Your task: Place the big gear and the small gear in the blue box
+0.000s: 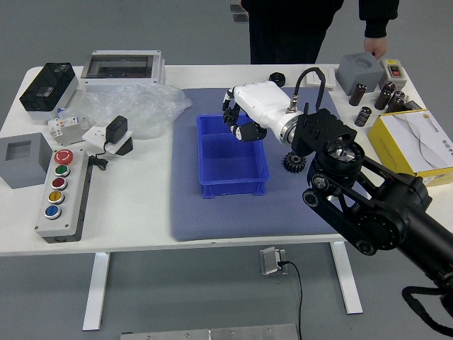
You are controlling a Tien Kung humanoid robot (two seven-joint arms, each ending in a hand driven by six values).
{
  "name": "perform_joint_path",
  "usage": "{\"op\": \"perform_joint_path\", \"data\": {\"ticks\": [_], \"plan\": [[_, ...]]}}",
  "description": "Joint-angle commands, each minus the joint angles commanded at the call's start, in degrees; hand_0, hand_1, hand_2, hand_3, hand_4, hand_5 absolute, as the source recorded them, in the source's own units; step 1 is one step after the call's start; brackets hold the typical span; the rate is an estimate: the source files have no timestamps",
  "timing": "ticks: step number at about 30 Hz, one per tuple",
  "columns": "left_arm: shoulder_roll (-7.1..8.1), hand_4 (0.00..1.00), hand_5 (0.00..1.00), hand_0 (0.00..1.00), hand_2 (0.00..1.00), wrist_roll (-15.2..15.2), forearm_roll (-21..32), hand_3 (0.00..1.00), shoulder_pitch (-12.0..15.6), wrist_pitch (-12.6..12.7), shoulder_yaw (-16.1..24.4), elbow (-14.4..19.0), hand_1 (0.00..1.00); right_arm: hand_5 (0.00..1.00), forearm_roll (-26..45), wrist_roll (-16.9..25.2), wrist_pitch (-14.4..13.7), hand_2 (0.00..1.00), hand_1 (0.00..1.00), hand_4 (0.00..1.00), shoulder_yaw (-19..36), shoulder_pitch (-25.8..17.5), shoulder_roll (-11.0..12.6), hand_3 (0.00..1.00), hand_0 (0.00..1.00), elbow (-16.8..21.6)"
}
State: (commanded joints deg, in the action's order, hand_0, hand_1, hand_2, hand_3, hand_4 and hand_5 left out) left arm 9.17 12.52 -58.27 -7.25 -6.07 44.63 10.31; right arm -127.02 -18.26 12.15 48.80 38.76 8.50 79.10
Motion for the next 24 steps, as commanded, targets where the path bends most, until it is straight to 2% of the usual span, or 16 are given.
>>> {"op": "perform_joint_path", "data": {"ticks": [5,6,11,12,17,18,20,24], "plan": [[-0.06,0.528,0.122,0.818,0.823,0.01,0.03,0.794,-0.04,-0.01,-0.04,0.00,0.823,0.122,0.74,0.10,0.85,0.474,0.471,0.493,0.10,0.09,-0.48,0.543,0.569,-0.88],[-0.08,0.527,0.122,0.818,0.823,0.01,0.05,0.794,-0.04,-0.02,-0.05,0.00,0.823,0.275,0.96,0.10,1.35,0.557,0.534,0.693,0.17,0.11,-0.53,0.707,0.540,-1.03],[-0.12,0.527,0.122,0.818,0.823,0.00,0.09,0.794,-0.04,-0.03,-0.10,0.00,0.823,0.275,1.82,0.12,3.59,0.557,0.534,0.693,0.46,0.18,-0.61,0.707,0.540,-1.67],[-0.12,0.528,0.122,0.818,0.823,0.00,0.08,0.794,-0.04,-0.03,-0.09,0.00,0.823,0.339,1.94,0.14,3.88,0.729,0.597,0.771,0.52,0.20,-0.61,0.900,0.610,-1.75],[-0.09,0.528,0.122,0.818,0.823,0.03,-0.05,0.794,-0.01,-0.04,0.03,0.00,0.823,0.339,2.50,0.24,4.77,0.729,0.597,0.771,0.83,0.30,-0.51,0.900,0.610,-2.02],[-0.08,0.527,0.122,0.818,0.823,0.04,-0.11,0.794,-0.01,-0.05,0.07,0.00,0.823,0.355,2.63,0.27,4.84,0.776,0.613,0.790,0.90,0.31,-0.46,0.918,0.633,-2.03],[-0.06,0.527,0.122,0.818,0.823,0.05,-0.15,0.794,-0.02,-0.05,0.09,0.00,0.823,0.355,2.79,0.28,4.96,0.776,0.613,0.790,1.17,0.32,-0.30,0.918,0.633,-1.93],[-0.04,0.527,0.121,0.818,0.824,0.01,-0.07,0.794,-0.10,-0.05,0.02,0.00,0.823,0.358,3.22,0.38,5.07,0.776,0.619,0.790,2.57,0.23,0.89,0.913,0.640,-1.36]]}}
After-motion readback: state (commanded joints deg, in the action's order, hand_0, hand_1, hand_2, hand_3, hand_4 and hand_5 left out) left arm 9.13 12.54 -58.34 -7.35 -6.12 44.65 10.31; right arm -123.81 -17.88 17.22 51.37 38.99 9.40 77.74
